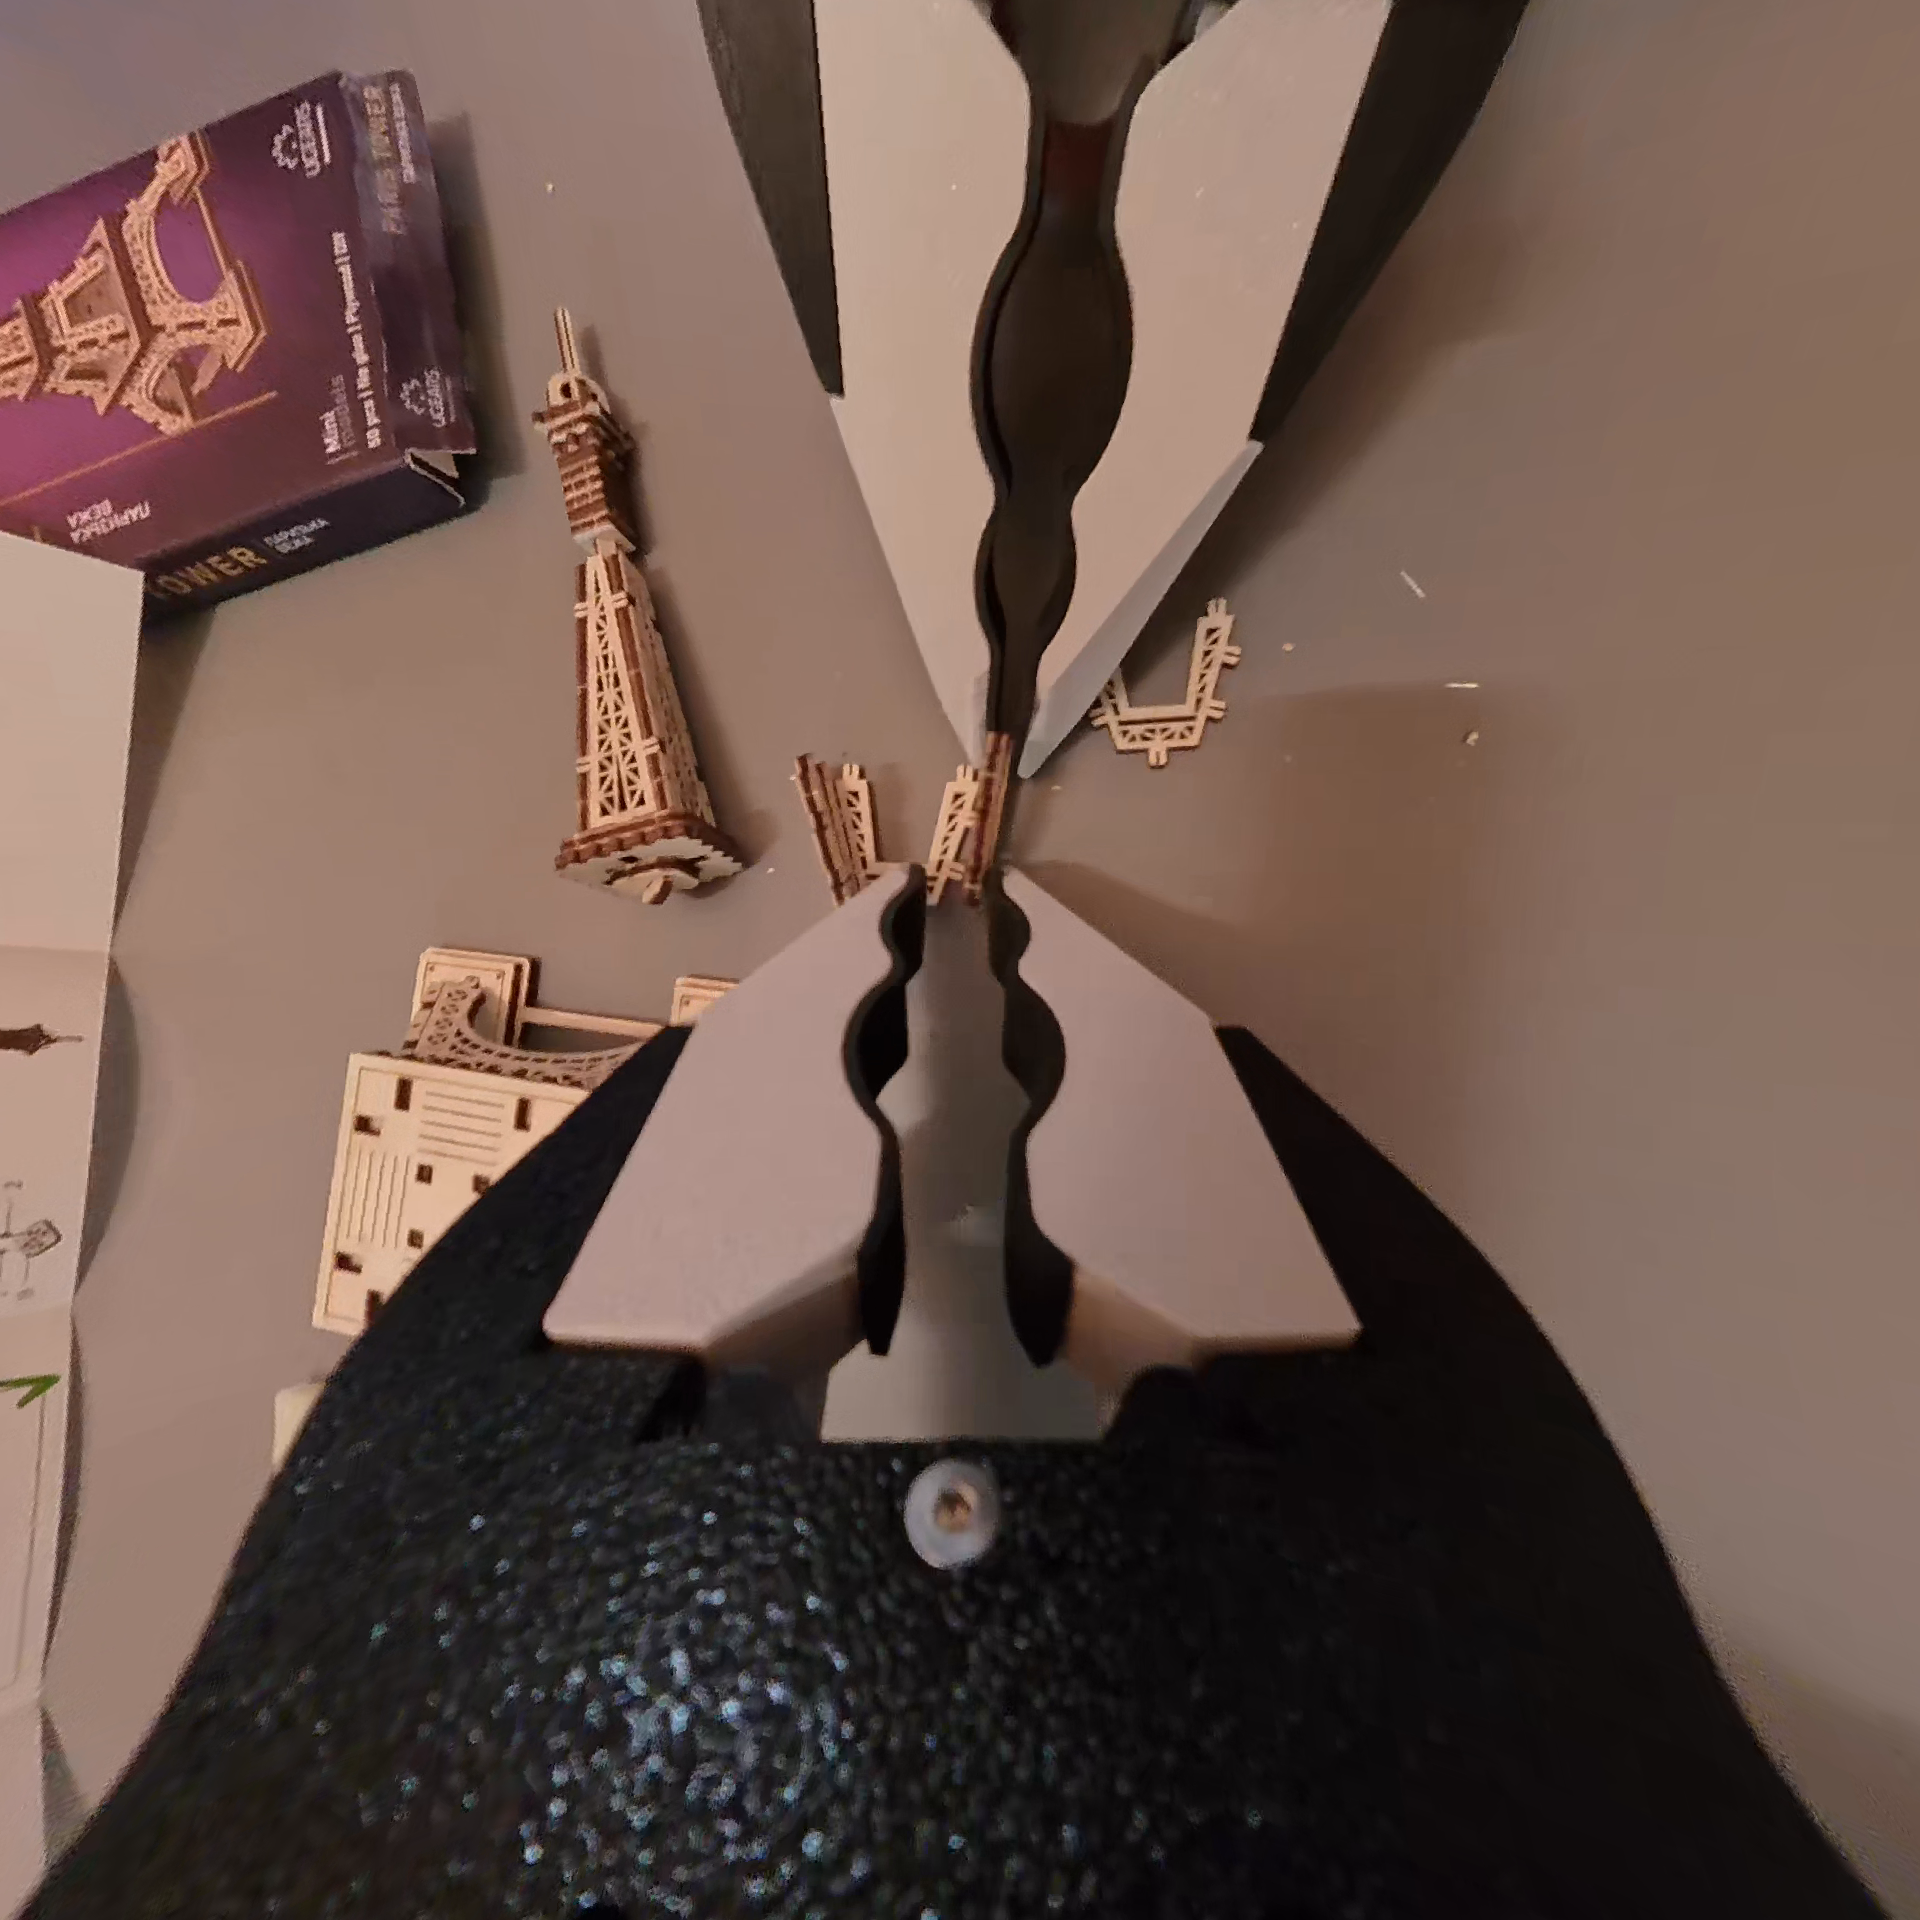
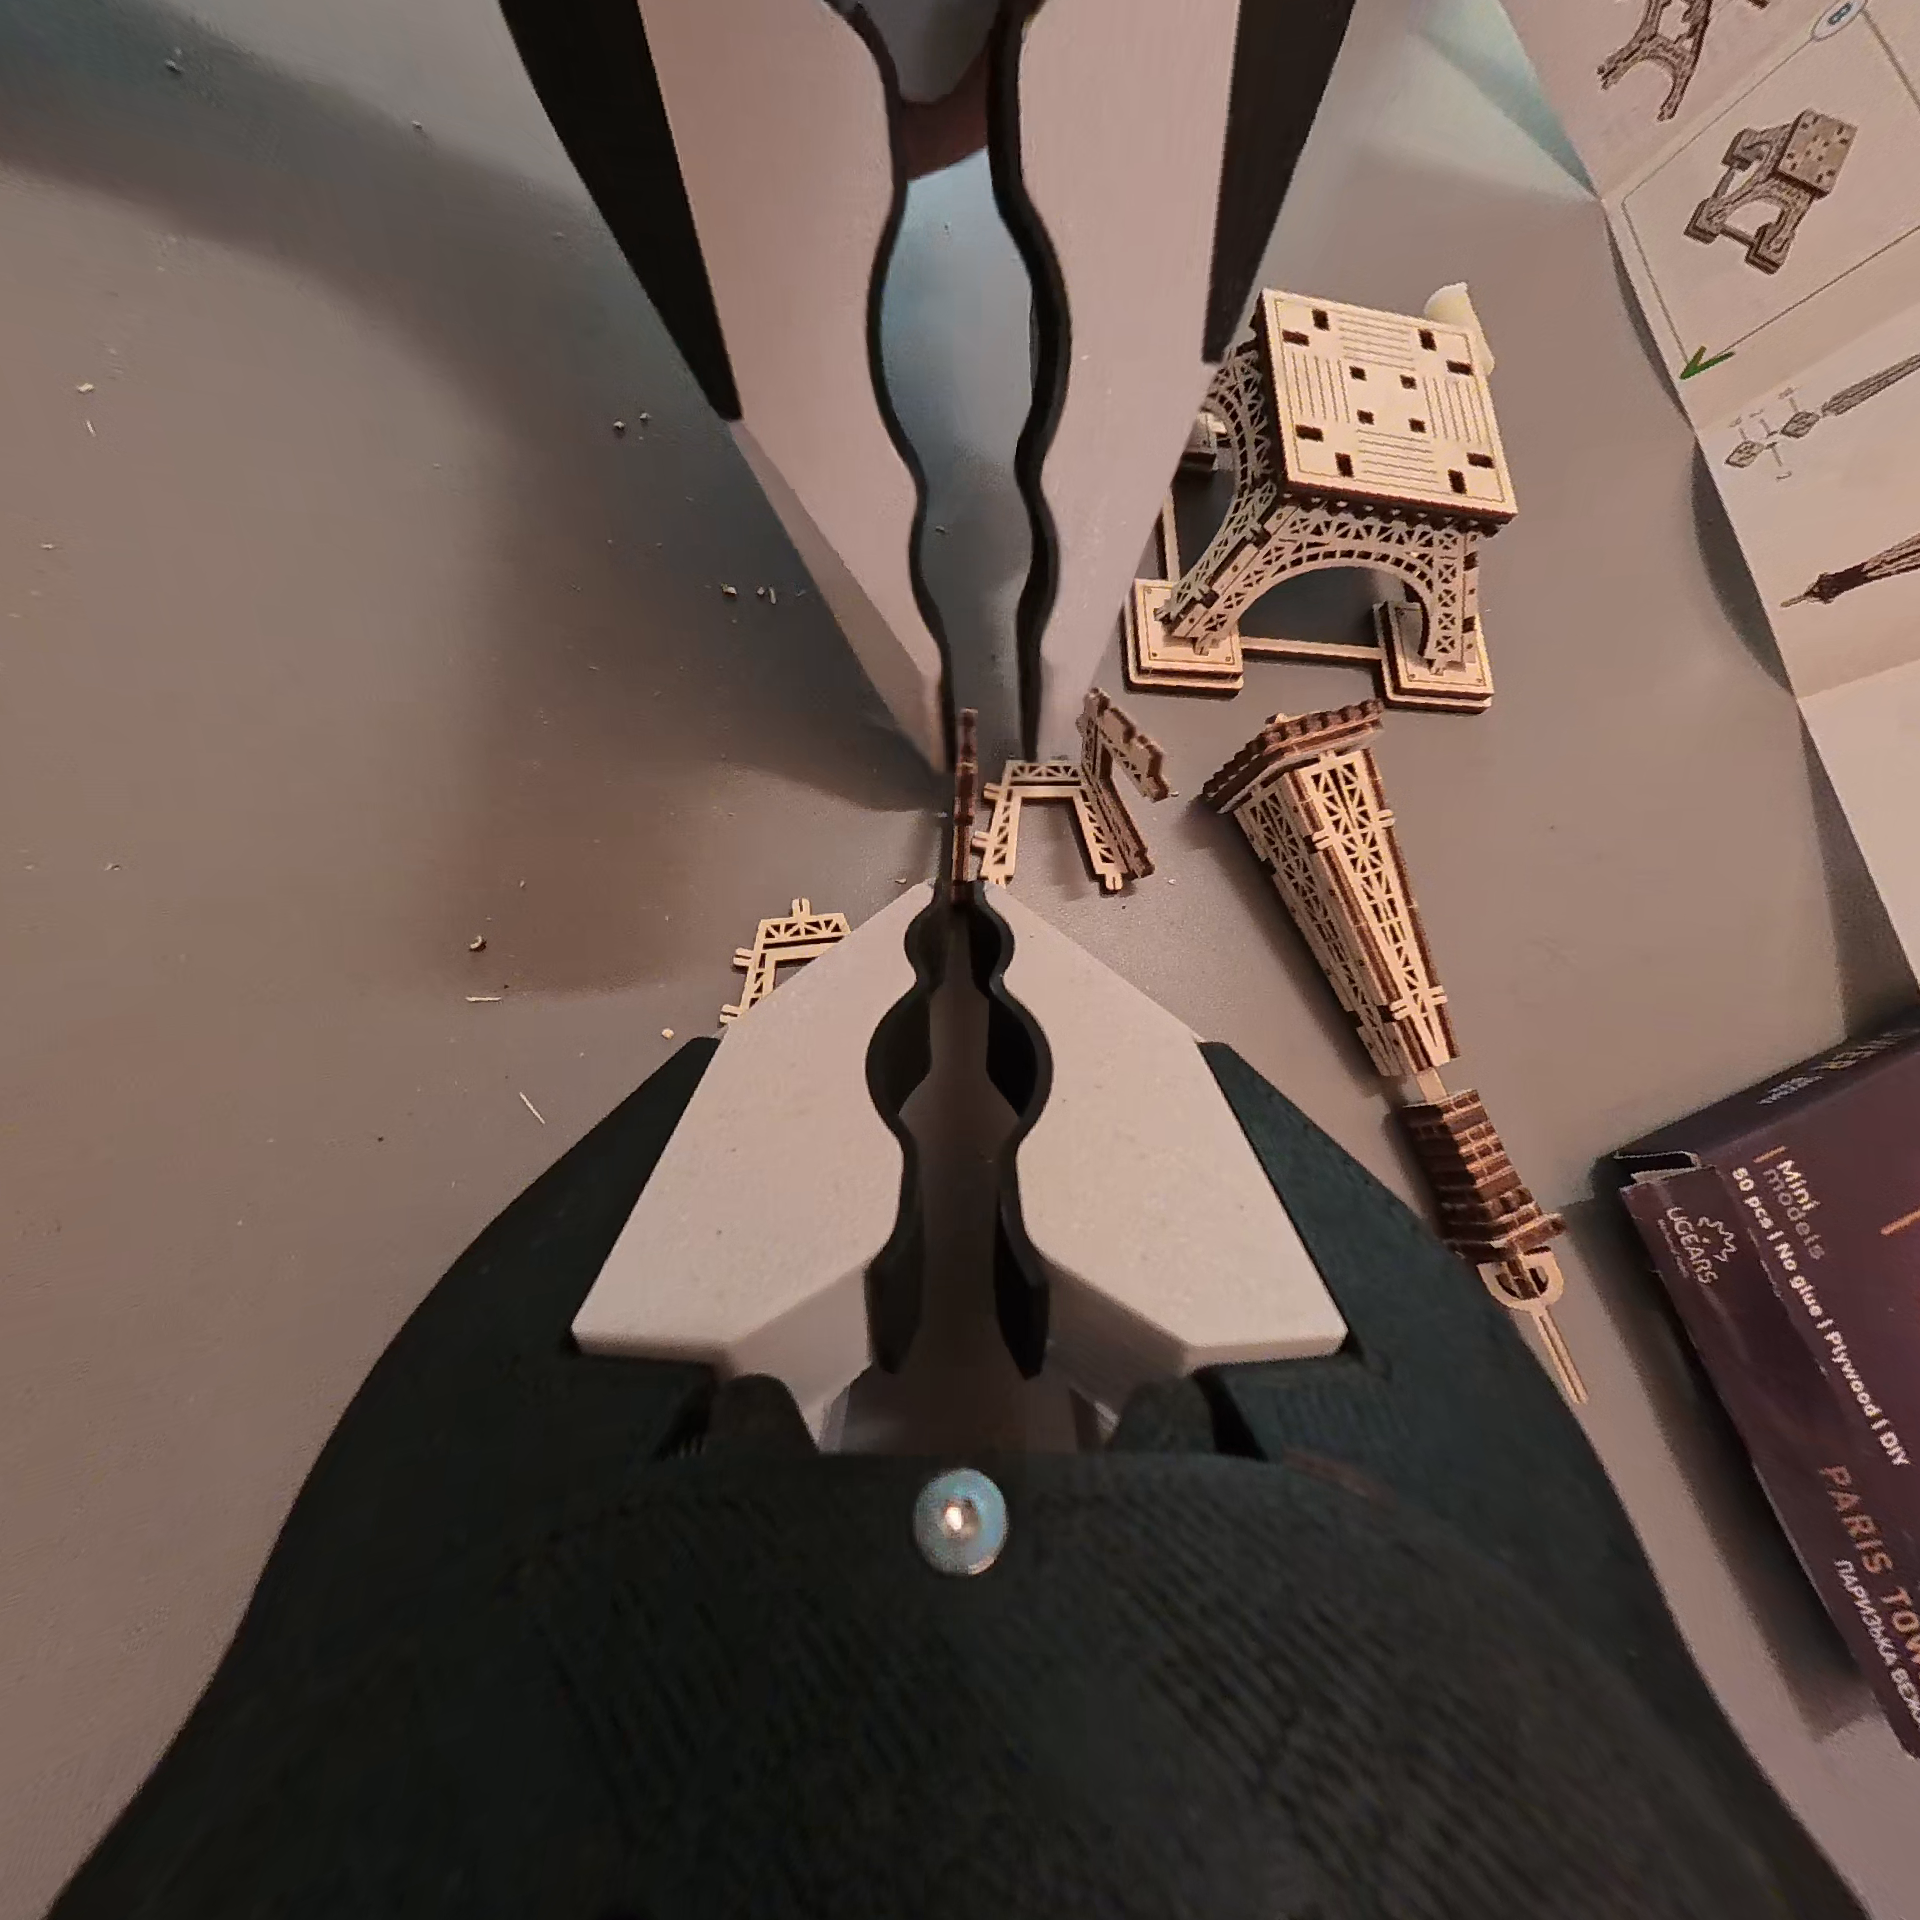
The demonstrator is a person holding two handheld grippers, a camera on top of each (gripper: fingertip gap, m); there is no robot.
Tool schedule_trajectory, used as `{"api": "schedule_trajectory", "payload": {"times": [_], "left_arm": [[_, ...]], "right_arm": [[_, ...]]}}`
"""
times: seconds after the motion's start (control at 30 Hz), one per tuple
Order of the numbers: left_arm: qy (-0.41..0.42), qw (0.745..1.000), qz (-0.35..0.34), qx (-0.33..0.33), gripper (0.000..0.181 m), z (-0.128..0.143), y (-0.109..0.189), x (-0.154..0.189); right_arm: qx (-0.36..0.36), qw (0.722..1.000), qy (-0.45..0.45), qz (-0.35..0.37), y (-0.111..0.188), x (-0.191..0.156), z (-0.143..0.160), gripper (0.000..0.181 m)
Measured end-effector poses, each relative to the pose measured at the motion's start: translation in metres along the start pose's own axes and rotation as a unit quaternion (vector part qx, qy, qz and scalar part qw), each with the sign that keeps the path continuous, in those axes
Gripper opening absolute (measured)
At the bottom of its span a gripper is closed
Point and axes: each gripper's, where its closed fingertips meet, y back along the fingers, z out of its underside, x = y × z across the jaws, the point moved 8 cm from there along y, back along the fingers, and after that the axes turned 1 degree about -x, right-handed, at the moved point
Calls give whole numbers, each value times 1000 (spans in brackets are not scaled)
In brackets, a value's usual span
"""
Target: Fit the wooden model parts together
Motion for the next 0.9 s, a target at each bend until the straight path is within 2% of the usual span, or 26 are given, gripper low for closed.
{"api": "schedule_trajectory", "payload": {"times": [0.17, 0.37, 0.53, 0.67, 0.77, 0.9], "left_arm": [[-11, 1000, 12, 16, 2, 0, 2, 0], [-3, 999, 21, 34, 0, 3, 12, -5], [-15, 999, 41, 33, 1, 6, 11, -5], [-26, 998, 51, 27, 1, 6, 6, -8], [-41, 997, 57, 20, 1, 7, 6, -11], [-57, 996, 68, 22, 1, 4, 4, -14]], "right_arm": [[0, 1000, 1, 3, 0, 0, 0, 2], [1, 999, -20, 26, 1, 6, 0, 23], [2, 999, -43, 19, 0, 11, 0, 40], [25, 998, -52, 11, 2, 14, -4, 40], [43, 997, -64, -1, 4, 18, -6, 32], [15, 998, -61, -13, 0, 19, -3, 37]]}}
